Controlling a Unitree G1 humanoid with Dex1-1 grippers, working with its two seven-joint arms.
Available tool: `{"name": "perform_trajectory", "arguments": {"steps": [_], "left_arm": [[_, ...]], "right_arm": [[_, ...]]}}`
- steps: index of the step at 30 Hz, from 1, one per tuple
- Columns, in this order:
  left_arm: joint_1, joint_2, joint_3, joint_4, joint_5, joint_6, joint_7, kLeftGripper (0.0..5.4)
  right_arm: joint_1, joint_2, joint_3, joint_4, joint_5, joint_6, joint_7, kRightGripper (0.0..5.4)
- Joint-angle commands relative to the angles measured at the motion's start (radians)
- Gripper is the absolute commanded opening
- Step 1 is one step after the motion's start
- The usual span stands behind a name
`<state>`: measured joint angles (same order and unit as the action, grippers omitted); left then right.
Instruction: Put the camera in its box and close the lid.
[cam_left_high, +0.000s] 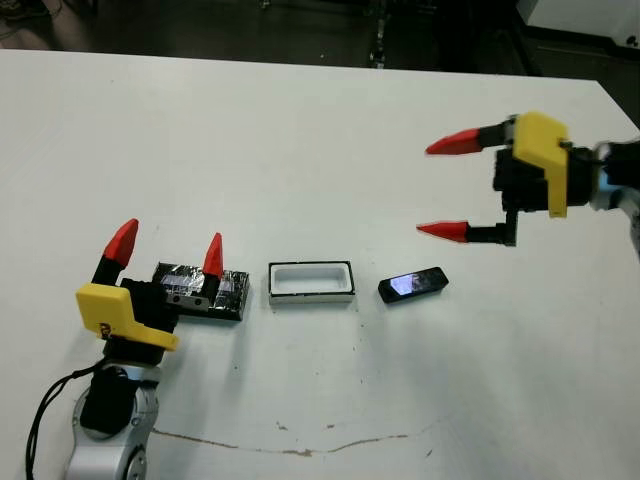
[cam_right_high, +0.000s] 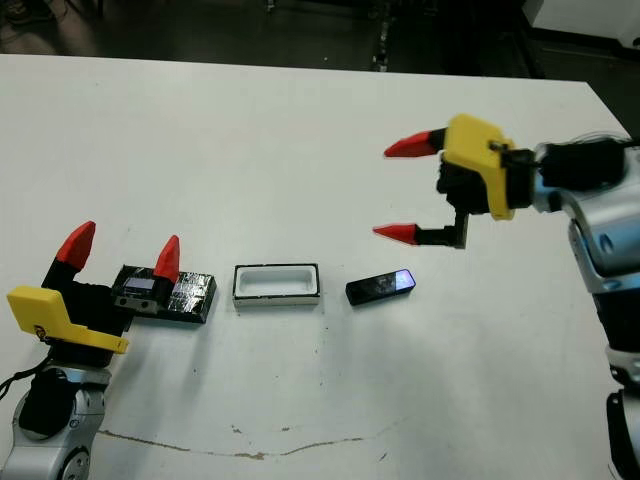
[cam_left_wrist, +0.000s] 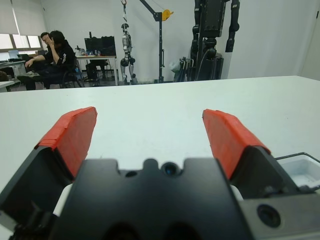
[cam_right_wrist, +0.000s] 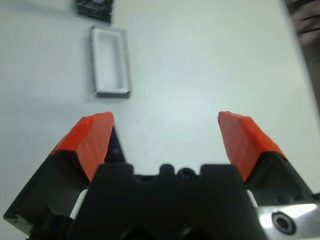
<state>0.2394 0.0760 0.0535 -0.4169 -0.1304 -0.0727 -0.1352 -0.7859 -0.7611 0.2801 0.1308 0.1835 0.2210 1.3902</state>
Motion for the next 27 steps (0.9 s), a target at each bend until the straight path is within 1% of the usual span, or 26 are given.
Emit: {"name": "perform_trajectory", "arguments": {"steps": [1,5,9,11,16,21,24,27], "left_arm": [[0.010,0.003,-0.004,-0.008,0.004,0.015,0.003,5.39],[0.012,0.002,-0.005,-0.014,0.003,0.023,0.006,5.39],[0.012,0.004,-0.007,-0.013,0.015,0.017,0.009,5.39],[0.012,0.003,-0.008,-0.012,0.013,0.017,0.009,5.39],[0.017,0.004,-0.009,-0.020,0.008,0.025,0.007,5.39],[0.019,0.002,-0.008,-0.018,0.012,0.024,0.011,5.39],[0.021,0.001,-0.008,-0.020,0.013,0.025,0.012,5.39],[0.023,0.002,-0.009,-0.020,0.011,0.026,0.011,5.39]], "right_arm": [[-0.042,0.008,0.050,0.037,-0.042,-0.017,0.059,5.40],[-0.074,0.017,0.095,0.066,-0.093,-0.033,0.106,5.40],[-0.095,0.031,0.135,0.120,-0.147,-0.124,0.150,5.40],[-0.099,0.033,0.148,0.133,-0.174,-0.151,0.156,5.40],[-0.097,0.051,0.159,0.174,-0.195,-0.149,0.180,5.40],[-0.094,0.060,0.183,0.197,-0.247,-0.202,0.182,5.40],[-0.092,0.073,0.191,0.223,-0.260,-0.235,0.191,5.40],[-0.091,0.086,0.194,0.255,-0.266,-0.230,0.200,5.40]]}}
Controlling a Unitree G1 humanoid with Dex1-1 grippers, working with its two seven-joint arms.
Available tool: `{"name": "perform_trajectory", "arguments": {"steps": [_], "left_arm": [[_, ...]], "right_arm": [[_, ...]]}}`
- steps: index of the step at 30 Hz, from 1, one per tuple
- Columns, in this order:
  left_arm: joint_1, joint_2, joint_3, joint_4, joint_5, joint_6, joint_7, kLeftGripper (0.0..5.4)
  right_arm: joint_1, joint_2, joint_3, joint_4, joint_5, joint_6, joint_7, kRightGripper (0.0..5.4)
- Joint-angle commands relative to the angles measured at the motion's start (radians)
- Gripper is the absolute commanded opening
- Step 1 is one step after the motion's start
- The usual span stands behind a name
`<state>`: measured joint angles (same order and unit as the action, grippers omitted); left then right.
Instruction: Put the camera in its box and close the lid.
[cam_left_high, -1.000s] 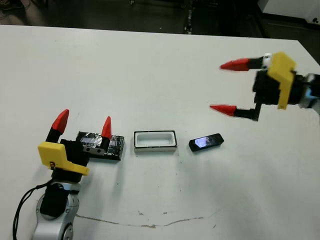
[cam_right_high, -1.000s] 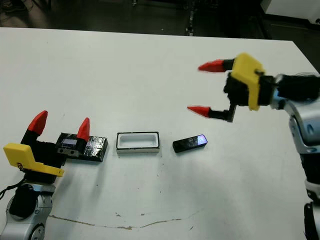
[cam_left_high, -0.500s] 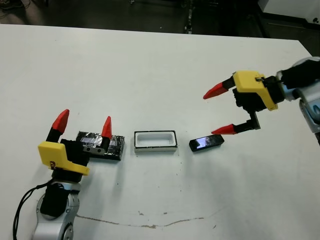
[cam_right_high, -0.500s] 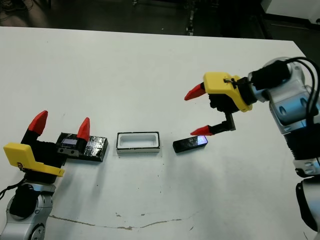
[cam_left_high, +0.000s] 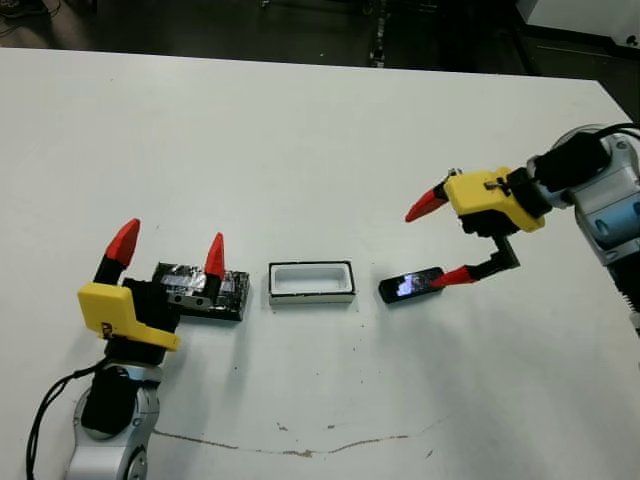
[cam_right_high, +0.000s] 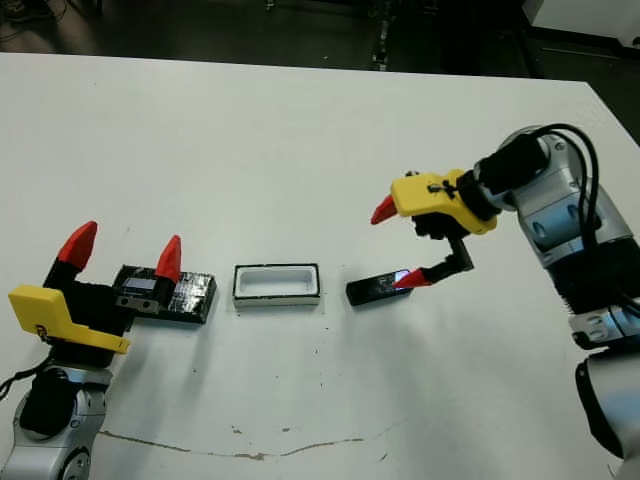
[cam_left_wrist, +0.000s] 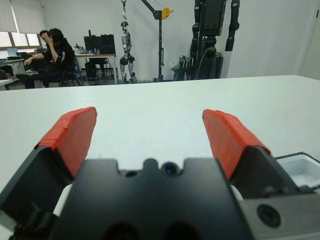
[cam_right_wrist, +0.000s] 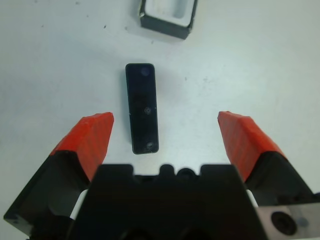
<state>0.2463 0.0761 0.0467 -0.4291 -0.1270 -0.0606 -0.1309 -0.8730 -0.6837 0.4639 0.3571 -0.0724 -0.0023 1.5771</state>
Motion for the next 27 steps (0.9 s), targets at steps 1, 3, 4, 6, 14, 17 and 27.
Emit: {"name": "perform_trajectory", "arguments": {"steps": [1,3,4,6,14,17,27], "left_arm": [[0.016,0.001,-0.002,-0.008,0.006,0.015,0.006,5.39],[0.018,0.003,-0.002,-0.010,0.004,0.016,0.004,5.39],[0.018,0.004,-0.002,-0.010,0.003,0.016,0.003,5.39],[0.019,0.004,-0.001,-0.011,-0.001,0.016,0.002,5.39],[0.021,0.005,0.000,-0.005,0.000,0.000,-0.001,5.39],[0.023,0.004,-0.001,-0.009,0.002,0.007,0.002,5.39],[0.024,0.006,-0.003,-0.013,0.003,0.011,0.001,5.39]], "right_arm": [[-0.003,0.013,0.010,0.039,-0.013,-0.006,0.014,5.40],[0.001,0.020,0.009,0.058,-0.016,-0.019,0.014,5.40],[0.002,0.024,0.009,0.066,-0.017,-0.028,0.013,5.40],[0.007,0.030,0.008,0.082,-0.020,-0.040,0.011,5.40],[0.023,0.046,0.003,0.117,-0.023,-0.078,0.010,5.40],[0.031,0.048,0.001,0.117,-0.025,-0.079,0.004,5.40],[0.047,0.051,0.013,0.103,-0.041,-0.065,-0.002,5.40]]}}
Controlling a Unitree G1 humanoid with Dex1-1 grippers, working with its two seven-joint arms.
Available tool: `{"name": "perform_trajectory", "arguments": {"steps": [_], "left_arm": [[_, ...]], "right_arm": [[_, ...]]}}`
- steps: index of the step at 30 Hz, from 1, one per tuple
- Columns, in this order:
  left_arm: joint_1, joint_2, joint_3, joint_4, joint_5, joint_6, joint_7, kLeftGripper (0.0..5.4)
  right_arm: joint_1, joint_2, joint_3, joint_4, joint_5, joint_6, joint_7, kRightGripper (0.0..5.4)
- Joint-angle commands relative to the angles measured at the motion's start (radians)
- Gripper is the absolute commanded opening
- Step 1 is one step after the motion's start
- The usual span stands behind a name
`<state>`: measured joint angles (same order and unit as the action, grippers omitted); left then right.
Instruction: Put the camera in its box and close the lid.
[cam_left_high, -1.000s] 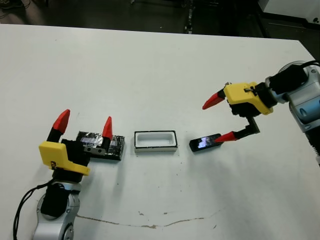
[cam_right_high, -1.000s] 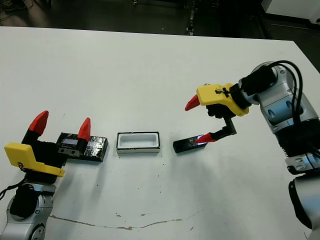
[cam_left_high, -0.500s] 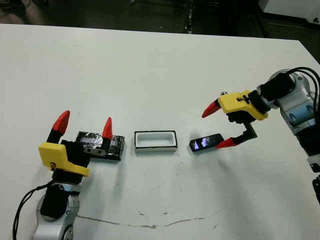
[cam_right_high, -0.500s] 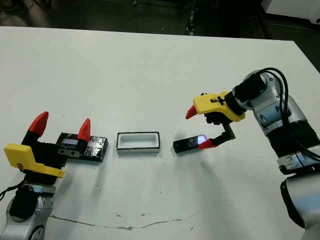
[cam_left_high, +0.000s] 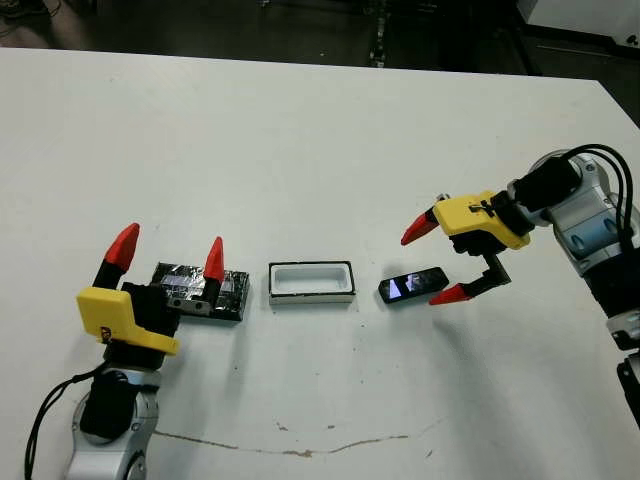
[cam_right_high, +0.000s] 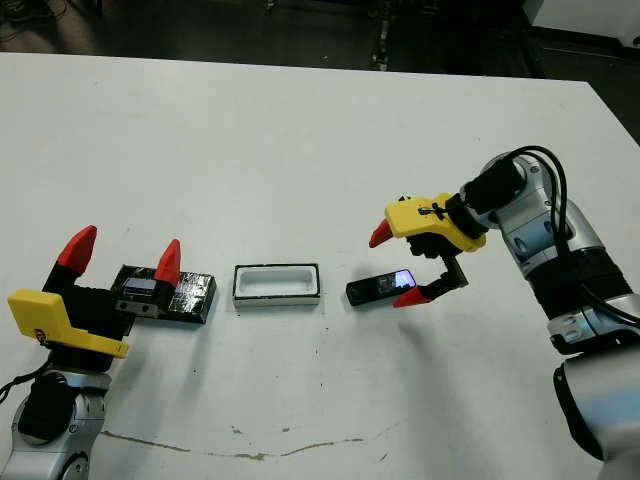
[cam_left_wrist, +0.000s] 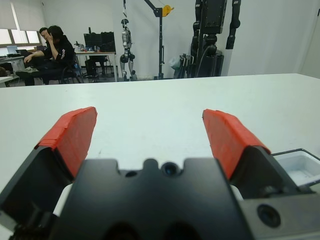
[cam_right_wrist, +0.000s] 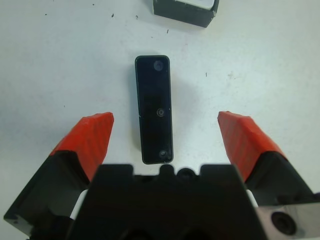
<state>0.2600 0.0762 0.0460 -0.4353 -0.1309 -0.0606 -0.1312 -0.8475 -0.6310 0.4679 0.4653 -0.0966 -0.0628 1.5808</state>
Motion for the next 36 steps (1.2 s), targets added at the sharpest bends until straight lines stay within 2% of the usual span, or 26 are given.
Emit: {"name": "perform_trajectory", "arguments": {"steps": [1,23,27,36], "left_arm": [[0.010,0.006,-0.002,-0.006,0.006,0.010,0.000,5.39],[0.013,0.007,-0.001,-0.004,0.007,0.006,-0.001,5.39],[0.013,0.010,0.001,-0.001,0.001,0.004,-0.008,5.40],[0.014,0.011,0.001,-0.006,0.002,0.007,-0.008,5.40]], "right_arm": [[0.021,-0.002,0.011,-0.005,-0.021,-0.009,-0.004,5.40],[0.043,0.011,0.022,-0.001,-0.041,0.001,-0.009,5.40],[0.051,0.012,0.020,-0.005,-0.043,0.006,-0.020,5.01],[0.057,0.020,0.008,0.018,-0.021,0.000,-0.018,3.66]]}}
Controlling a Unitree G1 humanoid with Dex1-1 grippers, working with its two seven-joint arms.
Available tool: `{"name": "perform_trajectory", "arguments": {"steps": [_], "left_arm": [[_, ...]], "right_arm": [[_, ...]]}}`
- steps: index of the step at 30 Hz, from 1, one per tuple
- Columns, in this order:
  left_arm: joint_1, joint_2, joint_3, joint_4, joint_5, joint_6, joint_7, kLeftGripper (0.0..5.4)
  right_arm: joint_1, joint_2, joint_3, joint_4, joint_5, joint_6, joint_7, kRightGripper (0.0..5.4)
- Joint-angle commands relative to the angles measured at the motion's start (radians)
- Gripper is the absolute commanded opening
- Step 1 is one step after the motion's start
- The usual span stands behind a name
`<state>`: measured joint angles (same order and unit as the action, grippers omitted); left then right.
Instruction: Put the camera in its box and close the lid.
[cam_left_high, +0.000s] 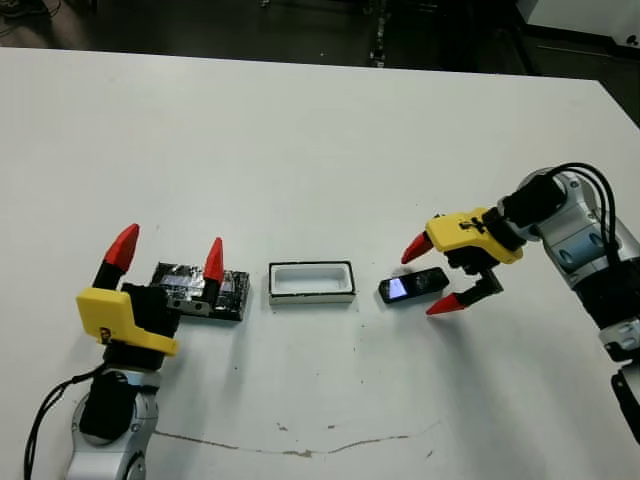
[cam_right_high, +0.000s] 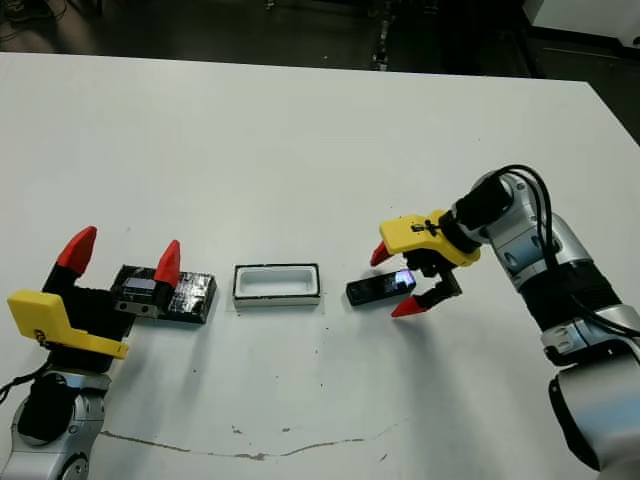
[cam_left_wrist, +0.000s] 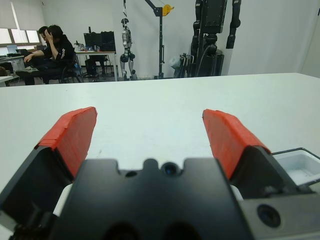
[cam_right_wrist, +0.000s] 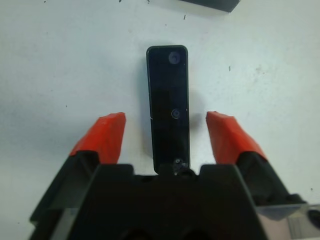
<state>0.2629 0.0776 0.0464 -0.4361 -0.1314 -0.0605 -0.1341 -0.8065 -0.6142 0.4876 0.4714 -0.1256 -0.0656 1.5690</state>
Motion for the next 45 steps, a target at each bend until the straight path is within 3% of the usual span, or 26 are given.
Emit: {"name": "perform_trajectory", "arguments": {"steps": [1,12,23,31,34,36,40,45], "left_arm": [[0.011,0.010,0.000,-0.005,0.003,0.004,-0.006,5.40],[0.012,0.005,-0.002,-0.007,0.003,0.008,0.000,5.40],[0.009,0.004,-0.001,-0.003,0.008,0.000,0.002,5.40],[0.011,0.002,-0.001,-0.005,0.003,0.001,0.002,5.40],[0.013,0.003,-0.002,-0.008,0.006,0.004,0.003,5.40],[0.014,0.003,-0.003,-0.008,0.007,0.004,0.003,5.40],[0.020,0.002,-0.006,-0.018,0.003,0.015,0.003,5.40],[0.023,0.003,-0.007,-0.020,0.005,0.009,0.005,5.40]], "right_arm": [[0.018,0.003,-0.013,0.012,0.008,0.007,-0.009,3.43],[0.041,0.006,-0.032,0.005,0.025,0.045,-0.037,1.71],[0.033,-0.009,-0.037,-0.016,0.021,0.043,-0.035,1.66],[0.040,-0.022,-0.118,-0.061,0.079,0.199,-0.063,1.66],[0.014,-0.040,-0.129,-0.095,0.076,0.312,-0.062,1.66],[-0.003,-0.045,-0.141,-0.107,0.087,0.337,-0.054,1.66],[-0.029,-0.032,-0.172,-0.108,0.131,0.382,-0.049,1.66],[-0.019,0.006,-0.242,-0.186,0.235,0.502,-0.101,1.66]]}}
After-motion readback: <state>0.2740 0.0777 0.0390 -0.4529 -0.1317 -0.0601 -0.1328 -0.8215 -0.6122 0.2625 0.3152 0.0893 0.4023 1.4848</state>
